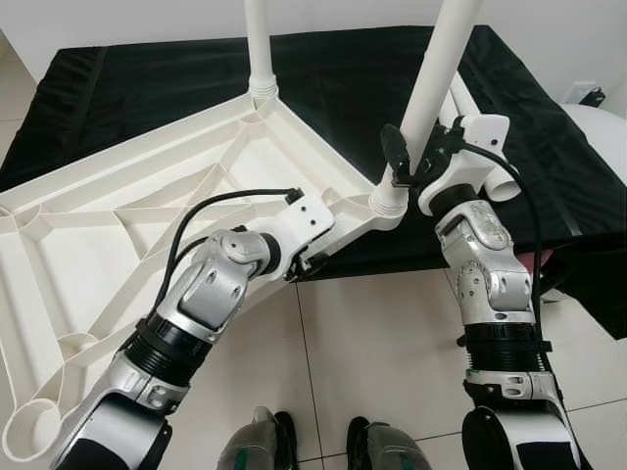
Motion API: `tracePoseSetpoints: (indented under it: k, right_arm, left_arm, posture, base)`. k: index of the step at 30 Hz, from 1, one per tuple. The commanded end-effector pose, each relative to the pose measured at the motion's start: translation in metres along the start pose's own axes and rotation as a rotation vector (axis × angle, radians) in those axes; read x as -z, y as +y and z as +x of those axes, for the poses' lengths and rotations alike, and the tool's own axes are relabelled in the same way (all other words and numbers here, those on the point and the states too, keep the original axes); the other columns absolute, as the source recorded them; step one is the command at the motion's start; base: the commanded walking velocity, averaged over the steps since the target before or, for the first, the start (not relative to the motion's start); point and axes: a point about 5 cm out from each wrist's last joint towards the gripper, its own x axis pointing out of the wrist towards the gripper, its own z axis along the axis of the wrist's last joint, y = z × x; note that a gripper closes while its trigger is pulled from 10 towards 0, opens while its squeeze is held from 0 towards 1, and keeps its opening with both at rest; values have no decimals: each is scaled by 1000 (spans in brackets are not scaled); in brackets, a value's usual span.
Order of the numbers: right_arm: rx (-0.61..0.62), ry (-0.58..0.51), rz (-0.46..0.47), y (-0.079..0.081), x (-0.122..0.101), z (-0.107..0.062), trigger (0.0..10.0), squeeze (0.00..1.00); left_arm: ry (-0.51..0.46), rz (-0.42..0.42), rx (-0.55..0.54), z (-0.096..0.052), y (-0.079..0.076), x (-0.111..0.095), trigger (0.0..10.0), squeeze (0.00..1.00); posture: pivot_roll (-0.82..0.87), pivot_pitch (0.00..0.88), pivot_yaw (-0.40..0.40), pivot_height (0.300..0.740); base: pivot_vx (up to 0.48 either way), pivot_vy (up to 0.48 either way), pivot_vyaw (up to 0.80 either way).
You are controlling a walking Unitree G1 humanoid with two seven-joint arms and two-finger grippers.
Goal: Building children table
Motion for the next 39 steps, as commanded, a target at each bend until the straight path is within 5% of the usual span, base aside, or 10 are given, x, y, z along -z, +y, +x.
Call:
tracePoseSetpoints:
  k: [1,12,19,39]
  right_arm:
    - [17,-39,10,-4,-6,-2,10000,0]
    - [20,-65,20,-6,-10,-4,10000,0]
    - [43,-86,30,-9,-13,-6,10000,0]
    - [41,-90,56,-3,-11,-9,10000,0]
  left_arm:
    - [77,3,-180,2,14,15,10000,0]
    - [66,44,-198,9,20,15,10000,0]
    - [58,108,-241,22,41,11,10000,0]
    - [-17,88,-310,37,62,-12,10000,0]
  posture:
    - [-92,147,36,740]
    - [-97,149,44,740]
    - [-104,154,50,740]
    - [-108,145,50,740]
  base:
    - [0,0,0]
    - [0,0,0]
    - [0,0,0]
    - [0,0,0]
